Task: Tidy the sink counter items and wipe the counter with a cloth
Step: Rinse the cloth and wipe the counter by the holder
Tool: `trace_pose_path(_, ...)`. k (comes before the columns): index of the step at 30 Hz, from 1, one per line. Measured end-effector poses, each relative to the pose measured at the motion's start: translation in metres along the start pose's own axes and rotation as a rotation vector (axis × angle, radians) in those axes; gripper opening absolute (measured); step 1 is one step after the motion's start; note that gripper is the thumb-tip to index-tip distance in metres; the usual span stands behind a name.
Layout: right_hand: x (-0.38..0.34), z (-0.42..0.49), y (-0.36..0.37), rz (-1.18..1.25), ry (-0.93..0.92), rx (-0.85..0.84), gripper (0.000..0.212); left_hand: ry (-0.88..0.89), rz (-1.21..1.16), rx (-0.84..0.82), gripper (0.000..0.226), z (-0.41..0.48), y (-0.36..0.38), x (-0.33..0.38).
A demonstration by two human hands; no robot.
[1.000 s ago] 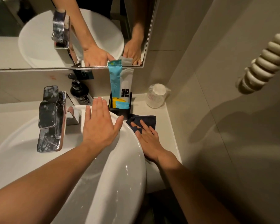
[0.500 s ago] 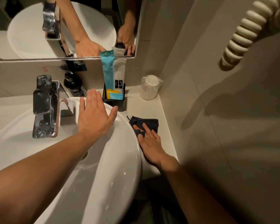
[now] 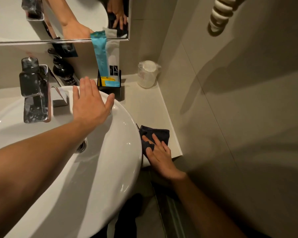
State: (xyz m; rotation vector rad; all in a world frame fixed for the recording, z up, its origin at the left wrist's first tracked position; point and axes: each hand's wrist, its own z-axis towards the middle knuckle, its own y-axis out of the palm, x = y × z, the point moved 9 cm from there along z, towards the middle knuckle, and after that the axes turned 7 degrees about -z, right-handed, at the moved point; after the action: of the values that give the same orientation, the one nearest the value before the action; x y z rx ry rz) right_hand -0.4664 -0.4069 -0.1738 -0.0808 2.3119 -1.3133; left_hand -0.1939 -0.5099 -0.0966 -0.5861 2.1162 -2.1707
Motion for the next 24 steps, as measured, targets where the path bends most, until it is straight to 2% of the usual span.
trace_pose_path(7,0.000,-0.036,0.011,0.147,0.070,-0.014,0.052,0.002,0.000,-0.008,0.097,0.001,0.000,-0.001)
trace_pose_path(15,0.006,-0.065,0.029,0.198,0.041,0.037,0.074,0.011,-0.015,0.001,0.096,0.001,-0.001,-0.001)
trace_pose_path(20,-0.001,-0.084,0.031,0.284,0.100,-0.054,0.059,0.014,-0.005,-0.035,0.098,0.002,0.002,-0.003)
trace_pose_path(22,-0.001,-0.098,0.032,0.356,0.192,-0.147,0.051,0.016,-0.034,-0.059,0.099,0.004,0.002,-0.005)
trace_pose_path(24,0.005,-0.123,0.042,0.682,0.368,-0.240,0.051,0.017,-0.108,-0.108,0.101,0.003,-0.002,-0.007)
